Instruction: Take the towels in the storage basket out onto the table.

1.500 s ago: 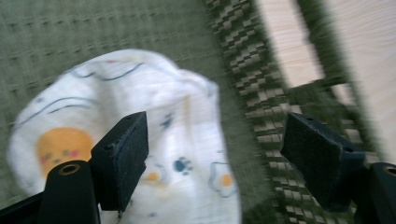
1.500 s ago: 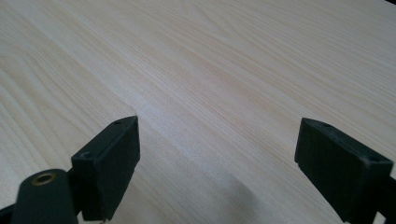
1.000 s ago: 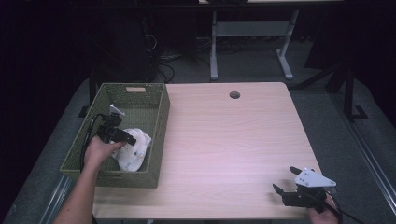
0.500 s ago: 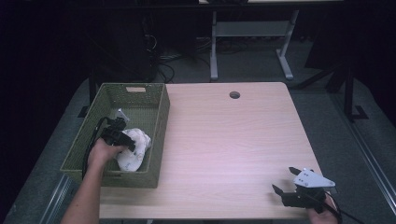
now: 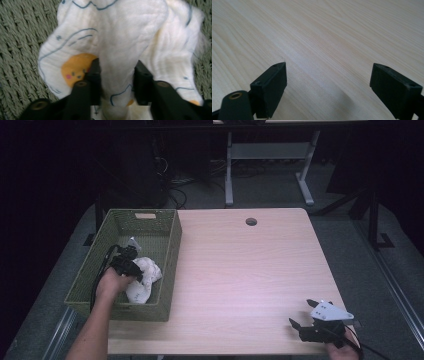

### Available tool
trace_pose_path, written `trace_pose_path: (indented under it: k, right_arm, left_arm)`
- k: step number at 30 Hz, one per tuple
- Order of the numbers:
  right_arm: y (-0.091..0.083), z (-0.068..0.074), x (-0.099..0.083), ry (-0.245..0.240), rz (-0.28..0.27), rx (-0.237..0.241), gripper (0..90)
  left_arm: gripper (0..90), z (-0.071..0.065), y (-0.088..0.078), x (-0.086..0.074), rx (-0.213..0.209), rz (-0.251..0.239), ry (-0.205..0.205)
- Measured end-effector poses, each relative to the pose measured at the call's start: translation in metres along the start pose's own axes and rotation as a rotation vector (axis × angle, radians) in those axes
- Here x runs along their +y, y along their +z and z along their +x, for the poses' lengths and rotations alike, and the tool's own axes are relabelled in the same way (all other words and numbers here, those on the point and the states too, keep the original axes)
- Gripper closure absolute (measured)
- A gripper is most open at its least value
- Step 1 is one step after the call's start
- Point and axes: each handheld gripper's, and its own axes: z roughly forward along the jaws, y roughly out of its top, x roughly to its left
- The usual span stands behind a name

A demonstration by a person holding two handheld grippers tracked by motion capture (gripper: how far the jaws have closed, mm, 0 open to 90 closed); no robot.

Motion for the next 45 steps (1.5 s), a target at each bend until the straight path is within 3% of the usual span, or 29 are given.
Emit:
trace_pose_path:
  k: [7,10,14,17,21,24,31,36,45]
  right_arm:
    - [0.000,-0.001,0.000,-0.003,-0.003,-0.006,13.7]
    - [-0.001,-0.001,-0.001,0.007,-0.003,-0.010,13.7]
    - [-0.002,-0.003,-0.002,0.010,-0.008,-0.014,13.7]
    - [-0.002,-0.003,-0.002,0.015,-0.010,-0.016,13.7]
    - [-0.004,-0.002,-0.002,0.018,-0.014,-0.019,13.7]
    - [-0.005,-0.003,-0.002,0.020,-0.016,-0.019,13.7]
    - [-0.003,-0.003,-0.001,0.019,-0.012,-0.018,13.7]
    - [-0.003,-0.003,-0.002,0.020,-0.010,-0.020,13.7]
    - [-0.005,-0.003,-0.002,0.024,-0.019,-0.025,13.7]
  left_arm:
    - [73.4,0.004,-0.007,-0.002,-0.015,-0.016,0.003]
    - [73.5,0.006,-0.015,-0.004,-0.054,-0.042,-0.009]
    - [73.5,0.004,-0.025,-0.004,-0.056,-0.052,0.023]
    - [73.5,0.005,-0.033,-0.005,-0.099,-0.089,0.020]
    - [73.5,0.007,-0.042,-0.007,-0.113,-0.113,0.021]
    - [73.5,0.009,-0.049,-0.009,-0.157,-0.144,0.005]
    - [73.5,0.013,-0.069,-0.010,-0.194,-0.194,0.007]
    - [73.5,0.018,-0.077,-0.011,-0.232,-0.216,-0.024]
    - [73.5,0.026,-0.094,-0.015,-0.290,-0.269,-0.039]
